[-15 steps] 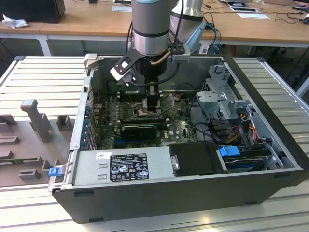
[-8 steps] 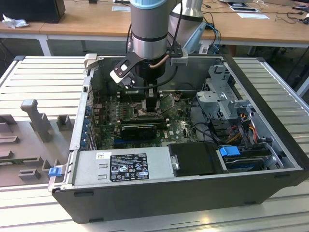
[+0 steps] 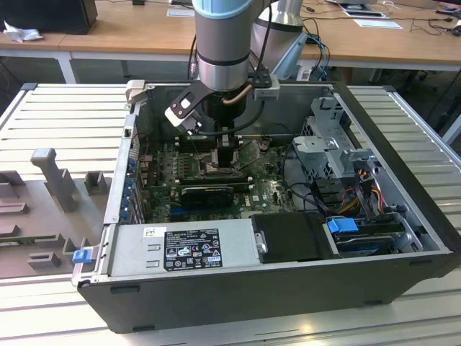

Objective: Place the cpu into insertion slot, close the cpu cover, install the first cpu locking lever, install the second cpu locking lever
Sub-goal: 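Place the cpu into insertion slot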

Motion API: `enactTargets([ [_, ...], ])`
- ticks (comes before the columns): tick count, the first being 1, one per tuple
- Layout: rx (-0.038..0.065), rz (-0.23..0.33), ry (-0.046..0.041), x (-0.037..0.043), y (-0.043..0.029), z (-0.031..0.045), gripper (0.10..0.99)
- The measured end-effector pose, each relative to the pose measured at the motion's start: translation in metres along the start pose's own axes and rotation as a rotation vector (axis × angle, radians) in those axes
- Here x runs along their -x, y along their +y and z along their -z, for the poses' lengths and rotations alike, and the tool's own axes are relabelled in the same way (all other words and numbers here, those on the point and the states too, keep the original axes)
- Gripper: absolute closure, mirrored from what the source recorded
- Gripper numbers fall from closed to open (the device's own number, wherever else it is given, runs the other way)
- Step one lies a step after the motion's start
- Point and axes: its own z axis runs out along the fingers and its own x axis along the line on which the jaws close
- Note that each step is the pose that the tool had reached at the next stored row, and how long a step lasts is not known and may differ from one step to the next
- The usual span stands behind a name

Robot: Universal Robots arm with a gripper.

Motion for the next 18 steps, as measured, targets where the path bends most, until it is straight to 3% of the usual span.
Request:
enactTargets([
  [4, 0.000, 0.003, 0.0022, -0.0048, -0.0007, -0.0059, 0.561],
  [6, -0.001, 0.010, 0.0092, -0.0076, -0.0056, -0.0120, 0.561],
  [10, -0.003, 0.024, 0.0193, -0.0090, -0.0103, -0.0172, 0.561],
  [13, -0.003, 0.026, 0.0200, -0.0137, -0.0111, -0.0248, 0.561],
  [18, -0.003, 0.026, 0.0200, -0.0136, -0.0117, -0.0348, 0.561],
])
